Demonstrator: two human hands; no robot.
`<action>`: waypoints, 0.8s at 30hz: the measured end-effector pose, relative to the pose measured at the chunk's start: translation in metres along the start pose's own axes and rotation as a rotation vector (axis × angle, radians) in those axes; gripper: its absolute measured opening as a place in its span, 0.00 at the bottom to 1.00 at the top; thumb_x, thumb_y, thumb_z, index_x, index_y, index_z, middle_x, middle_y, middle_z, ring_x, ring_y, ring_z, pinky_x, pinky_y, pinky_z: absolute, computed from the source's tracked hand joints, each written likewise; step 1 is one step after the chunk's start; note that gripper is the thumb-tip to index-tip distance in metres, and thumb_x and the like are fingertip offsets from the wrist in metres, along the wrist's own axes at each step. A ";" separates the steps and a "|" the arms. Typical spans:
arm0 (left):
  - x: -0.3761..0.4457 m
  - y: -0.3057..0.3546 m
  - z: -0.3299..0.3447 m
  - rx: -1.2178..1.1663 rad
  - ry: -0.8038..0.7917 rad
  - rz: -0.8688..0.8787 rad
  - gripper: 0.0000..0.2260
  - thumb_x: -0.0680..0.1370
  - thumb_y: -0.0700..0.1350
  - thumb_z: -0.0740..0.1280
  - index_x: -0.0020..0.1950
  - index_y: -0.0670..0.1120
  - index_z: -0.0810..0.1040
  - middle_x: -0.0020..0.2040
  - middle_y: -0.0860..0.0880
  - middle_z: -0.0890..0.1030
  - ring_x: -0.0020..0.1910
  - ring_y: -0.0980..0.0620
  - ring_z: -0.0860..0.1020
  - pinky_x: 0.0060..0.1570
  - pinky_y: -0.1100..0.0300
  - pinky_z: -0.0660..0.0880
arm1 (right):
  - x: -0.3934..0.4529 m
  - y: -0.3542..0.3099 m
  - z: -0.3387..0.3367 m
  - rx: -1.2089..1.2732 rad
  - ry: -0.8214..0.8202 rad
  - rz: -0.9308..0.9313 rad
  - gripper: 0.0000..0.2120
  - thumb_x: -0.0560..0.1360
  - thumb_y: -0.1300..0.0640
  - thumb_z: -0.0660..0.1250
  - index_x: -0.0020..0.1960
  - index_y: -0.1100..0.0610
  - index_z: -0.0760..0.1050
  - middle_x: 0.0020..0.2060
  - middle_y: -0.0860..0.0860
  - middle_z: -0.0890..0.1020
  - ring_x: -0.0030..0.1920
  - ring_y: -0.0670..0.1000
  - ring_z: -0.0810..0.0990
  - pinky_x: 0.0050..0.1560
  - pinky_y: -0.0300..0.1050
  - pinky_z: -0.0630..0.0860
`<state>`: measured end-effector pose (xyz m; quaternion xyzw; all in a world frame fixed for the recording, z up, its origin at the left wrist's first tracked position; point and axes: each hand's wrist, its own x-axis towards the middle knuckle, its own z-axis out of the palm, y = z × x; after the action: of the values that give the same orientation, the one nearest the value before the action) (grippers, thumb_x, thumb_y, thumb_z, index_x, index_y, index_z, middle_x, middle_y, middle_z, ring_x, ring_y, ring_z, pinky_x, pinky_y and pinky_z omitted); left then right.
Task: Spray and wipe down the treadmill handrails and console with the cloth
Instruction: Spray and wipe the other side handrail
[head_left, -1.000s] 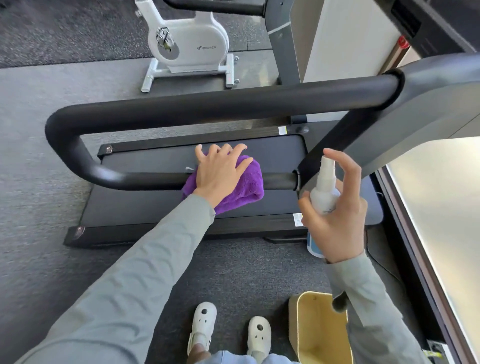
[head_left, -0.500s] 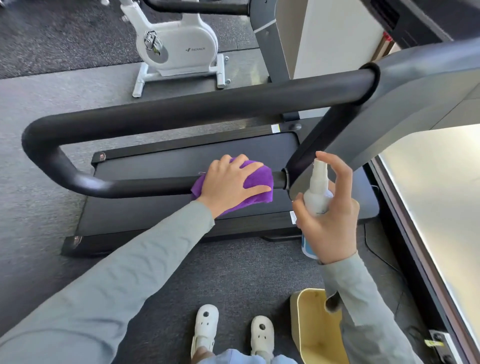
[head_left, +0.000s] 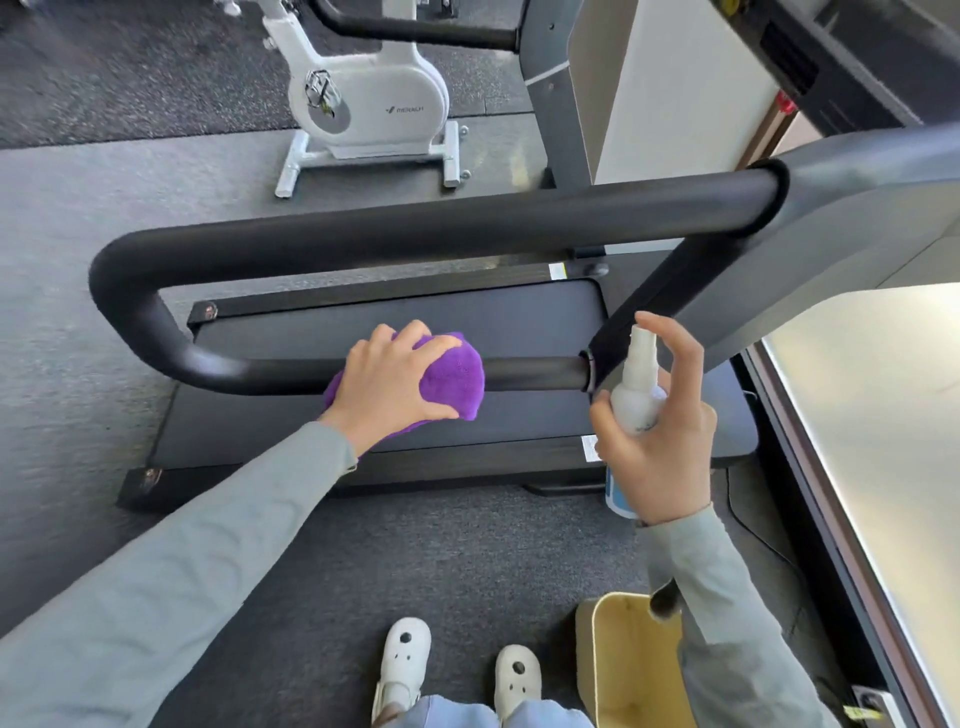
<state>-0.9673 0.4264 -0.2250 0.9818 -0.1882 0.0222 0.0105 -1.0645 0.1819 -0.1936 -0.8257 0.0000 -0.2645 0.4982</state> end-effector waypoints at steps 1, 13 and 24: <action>0.004 0.002 0.000 0.022 -0.005 0.010 0.35 0.64 0.70 0.71 0.67 0.57 0.72 0.58 0.52 0.75 0.52 0.44 0.74 0.47 0.51 0.72 | 0.000 0.001 0.002 0.005 0.001 0.015 0.32 0.68 0.69 0.66 0.67 0.47 0.64 0.33 0.45 0.72 0.26 0.58 0.72 0.31 0.55 0.77; 0.067 0.129 0.017 0.163 -0.053 0.197 0.33 0.69 0.69 0.66 0.67 0.51 0.68 0.57 0.48 0.74 0.51 0.44 0.73 0.42 0.53 0.64 | 0.001 0.003 -0.005 -0.055 0.053 0.043 0.31 0.67 0.67 0.65 0.67 0.49 0.65 0.38 0.39 0.73 0.27 0.52 0.70 0.32 0.42 0.71; -0.019 -0.027 -0.007 0.154 0.017 -0.033 0.33 0.65 0.59 0.76 0.68 0.53 0.72 0.57 0.48 0.77 0.49 0.39 0.74 0.47 0.47 0.71 | -0.011 -0.019 0.020 -0.062 0.013 0.052 0.31 0.68 0.68 0.65 0.66 0.46 0.64 0.38 0.40 0.74 0.28 0.56 0.71 0.31 0.46 0.73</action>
<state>-0.9756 0.4585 -0.2188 0.9825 -0.1695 0.0448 -0.0629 -1.0702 0.2108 -0.1906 -0.8386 0.0327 -0.2569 0.4792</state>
